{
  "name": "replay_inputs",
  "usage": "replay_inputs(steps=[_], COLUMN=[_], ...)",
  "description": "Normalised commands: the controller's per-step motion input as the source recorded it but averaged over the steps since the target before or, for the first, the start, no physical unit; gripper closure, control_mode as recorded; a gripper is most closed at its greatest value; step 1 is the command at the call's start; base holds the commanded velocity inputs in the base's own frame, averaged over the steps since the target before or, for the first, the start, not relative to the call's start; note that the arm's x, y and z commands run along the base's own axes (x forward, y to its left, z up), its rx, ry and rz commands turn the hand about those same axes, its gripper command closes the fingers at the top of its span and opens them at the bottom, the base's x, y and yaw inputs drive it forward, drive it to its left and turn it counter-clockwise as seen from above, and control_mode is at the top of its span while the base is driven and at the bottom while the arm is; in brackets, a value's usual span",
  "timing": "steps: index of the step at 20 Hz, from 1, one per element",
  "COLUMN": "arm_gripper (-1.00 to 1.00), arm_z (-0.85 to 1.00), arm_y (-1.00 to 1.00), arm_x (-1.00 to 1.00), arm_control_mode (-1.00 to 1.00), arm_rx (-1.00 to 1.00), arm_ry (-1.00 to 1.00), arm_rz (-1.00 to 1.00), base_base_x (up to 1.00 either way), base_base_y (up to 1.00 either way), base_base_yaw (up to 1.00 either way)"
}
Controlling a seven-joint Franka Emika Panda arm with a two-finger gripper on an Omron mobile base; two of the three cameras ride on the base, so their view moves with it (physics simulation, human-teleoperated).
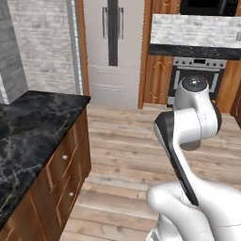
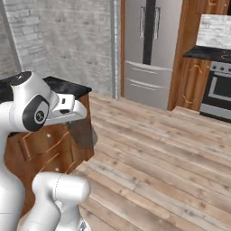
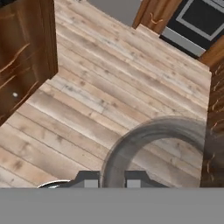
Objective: Pick the jar and jar from the dining table and place them in the open cabinet. Close the cabinet after placing the objects.
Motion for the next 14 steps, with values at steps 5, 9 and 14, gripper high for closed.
replay_inputs(steps=[5,9,14], arm_gripper=[1.00,1.00,1.00], arm_z=[0.00,0.00,0.00], arm_y=[0.00,0.00,0.00], arm_x=[0.00,0.00,0.00], arm_control_mode=[1.00,1.00,1.00], arm_rx=[0.00,0.00,0.00], arm_ry=[0.00,0.00,0.00], arm_rz=[0.00,0.00,0.00], base_base_x=[0.28,0.46,0.74], base_base_y=[-0.07,0.00,0.13], base_base_yaw=[-0.49,-0.47,-0.41])
